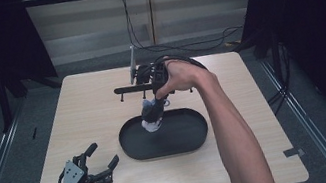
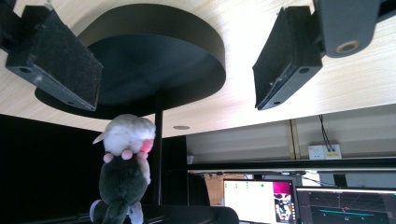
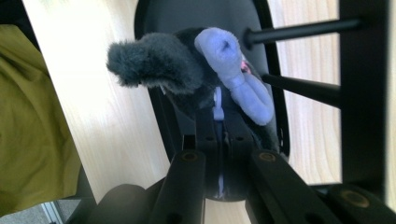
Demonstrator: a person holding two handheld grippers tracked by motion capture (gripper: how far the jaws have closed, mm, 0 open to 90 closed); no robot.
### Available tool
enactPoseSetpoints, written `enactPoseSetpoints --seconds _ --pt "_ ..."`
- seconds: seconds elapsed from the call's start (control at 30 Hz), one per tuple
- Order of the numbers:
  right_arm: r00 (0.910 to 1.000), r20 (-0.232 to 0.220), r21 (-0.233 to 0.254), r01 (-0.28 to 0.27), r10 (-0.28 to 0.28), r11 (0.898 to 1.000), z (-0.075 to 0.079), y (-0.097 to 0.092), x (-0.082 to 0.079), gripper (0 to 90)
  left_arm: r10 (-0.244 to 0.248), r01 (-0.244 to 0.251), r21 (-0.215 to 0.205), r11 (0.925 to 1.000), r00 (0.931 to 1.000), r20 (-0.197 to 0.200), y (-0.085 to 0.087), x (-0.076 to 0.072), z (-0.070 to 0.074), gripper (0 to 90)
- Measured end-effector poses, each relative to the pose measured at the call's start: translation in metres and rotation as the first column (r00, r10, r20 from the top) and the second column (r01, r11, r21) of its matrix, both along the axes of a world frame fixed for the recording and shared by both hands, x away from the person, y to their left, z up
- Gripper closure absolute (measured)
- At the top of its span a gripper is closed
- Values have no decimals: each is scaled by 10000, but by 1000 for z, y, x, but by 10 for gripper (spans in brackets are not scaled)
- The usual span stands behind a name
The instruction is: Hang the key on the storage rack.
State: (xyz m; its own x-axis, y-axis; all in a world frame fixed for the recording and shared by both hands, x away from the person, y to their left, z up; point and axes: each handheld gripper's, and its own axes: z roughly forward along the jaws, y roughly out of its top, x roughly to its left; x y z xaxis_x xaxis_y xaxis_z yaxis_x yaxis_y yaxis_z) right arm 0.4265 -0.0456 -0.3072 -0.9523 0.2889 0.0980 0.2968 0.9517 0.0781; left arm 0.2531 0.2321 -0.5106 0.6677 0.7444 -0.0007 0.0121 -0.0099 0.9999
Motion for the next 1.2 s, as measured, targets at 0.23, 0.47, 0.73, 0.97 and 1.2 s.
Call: enactPoseSetpoints --seconds 0.23,0.47,0.73,0.97,1.2 --pt "9998 162 -5 68 -68 10000 6 -1 6 869 -34 34 24 10000 10000 -10 0 0 0 152" --pt "9996 87 15 252 -253 9997 6 -6 15 868 -54 54 8 10000 10000 -10 0 0 0 152" --pt "9996 227 -129 177 -174 9998 6 -8 19 868 -76 76 -40 10000 10000 -15 0 0 0 152" --pt "9995 243 -2 212 -212 9998 4 -9 23 866 -83 83 -44 10000 10000 -18 0 0 0 152" --pt "9989 462 233 116 -126 9997 4 -11 23 865 -81 81 -37 10000 10000 -18 0 0 0 152"
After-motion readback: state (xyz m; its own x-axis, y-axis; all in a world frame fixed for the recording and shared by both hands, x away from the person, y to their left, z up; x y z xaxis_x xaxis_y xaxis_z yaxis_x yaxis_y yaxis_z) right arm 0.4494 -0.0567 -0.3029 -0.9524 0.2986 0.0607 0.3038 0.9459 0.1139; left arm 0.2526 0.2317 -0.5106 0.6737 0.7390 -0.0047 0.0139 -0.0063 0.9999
